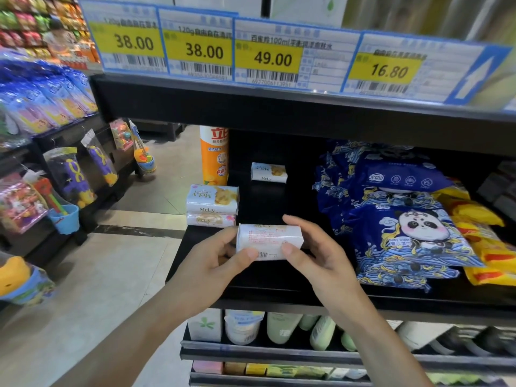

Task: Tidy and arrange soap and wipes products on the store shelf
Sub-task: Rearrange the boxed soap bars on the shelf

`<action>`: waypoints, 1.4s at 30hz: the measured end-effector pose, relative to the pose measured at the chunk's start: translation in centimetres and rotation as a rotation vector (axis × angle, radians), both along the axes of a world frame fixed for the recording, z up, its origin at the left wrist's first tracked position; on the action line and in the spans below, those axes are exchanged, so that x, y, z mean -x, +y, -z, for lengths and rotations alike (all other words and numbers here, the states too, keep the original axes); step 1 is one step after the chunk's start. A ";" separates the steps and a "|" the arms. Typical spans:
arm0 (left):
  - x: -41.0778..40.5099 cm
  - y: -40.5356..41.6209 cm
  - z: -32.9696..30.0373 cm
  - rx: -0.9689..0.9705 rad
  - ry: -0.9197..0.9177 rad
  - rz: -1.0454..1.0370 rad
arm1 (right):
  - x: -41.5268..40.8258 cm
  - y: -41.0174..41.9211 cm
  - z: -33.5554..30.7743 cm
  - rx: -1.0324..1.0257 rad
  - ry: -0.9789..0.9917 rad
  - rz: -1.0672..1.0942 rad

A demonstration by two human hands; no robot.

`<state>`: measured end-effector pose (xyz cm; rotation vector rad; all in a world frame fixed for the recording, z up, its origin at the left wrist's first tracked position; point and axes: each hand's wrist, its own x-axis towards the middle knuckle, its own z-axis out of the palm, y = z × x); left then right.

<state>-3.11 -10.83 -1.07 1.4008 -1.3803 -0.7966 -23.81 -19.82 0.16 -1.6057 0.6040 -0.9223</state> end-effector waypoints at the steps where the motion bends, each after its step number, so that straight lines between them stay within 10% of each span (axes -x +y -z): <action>1: 0.0 0.0 0.0 -0.002 -0.008 -0.001 | 0.0 0.0 0.0 -0.002 -0.005 0.007; 42: 0.2 0.1 0.4 0.080 -0.040 -0.014 | -1.5 -0.6 0.3 -0.129 0.124 0.218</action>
